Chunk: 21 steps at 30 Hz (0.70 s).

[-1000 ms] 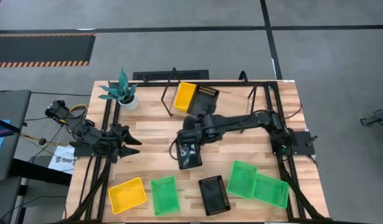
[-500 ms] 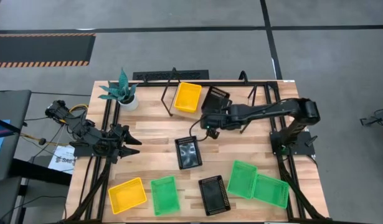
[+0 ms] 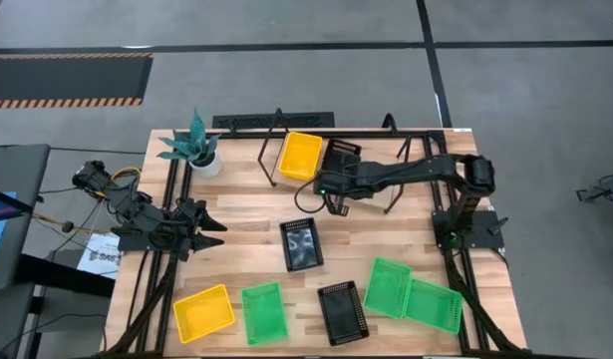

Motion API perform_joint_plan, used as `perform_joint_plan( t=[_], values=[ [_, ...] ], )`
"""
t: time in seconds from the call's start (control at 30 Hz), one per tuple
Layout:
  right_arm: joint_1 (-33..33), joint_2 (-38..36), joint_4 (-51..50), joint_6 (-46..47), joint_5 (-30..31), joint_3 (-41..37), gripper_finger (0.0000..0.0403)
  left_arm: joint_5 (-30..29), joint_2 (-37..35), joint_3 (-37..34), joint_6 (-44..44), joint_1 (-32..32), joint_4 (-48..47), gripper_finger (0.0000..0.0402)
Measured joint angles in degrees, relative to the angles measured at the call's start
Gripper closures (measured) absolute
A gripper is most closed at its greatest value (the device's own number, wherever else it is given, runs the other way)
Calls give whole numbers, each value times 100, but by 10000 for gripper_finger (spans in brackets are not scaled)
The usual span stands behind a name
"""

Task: Stack baskets on shelf by color
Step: Put the left black bin into the shelf, then stack the top black bin on top of the black bin on the shelf

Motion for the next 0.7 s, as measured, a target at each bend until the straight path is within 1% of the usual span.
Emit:
perform_joint_plan(
  t=[0.23, 0.33, 0.47, 0.7],
  values=[
    [6, 88, 23, -75, 12, 2, 380, 0, 0, 0, -5, 0, 0, 181],
    [4, 90, -13, -50, 12, 2, 366, -16, 0, 0, -5, 0, -2, 181],
    [4, 90, -10, -17, 18, 2, 325, -42, 0, 0, -5, -2, -2, 181],
    [25, 44, -62, -4, 26, 71, 230, -44, 0, 0, -17, 0, -4, 181]
  ],
)
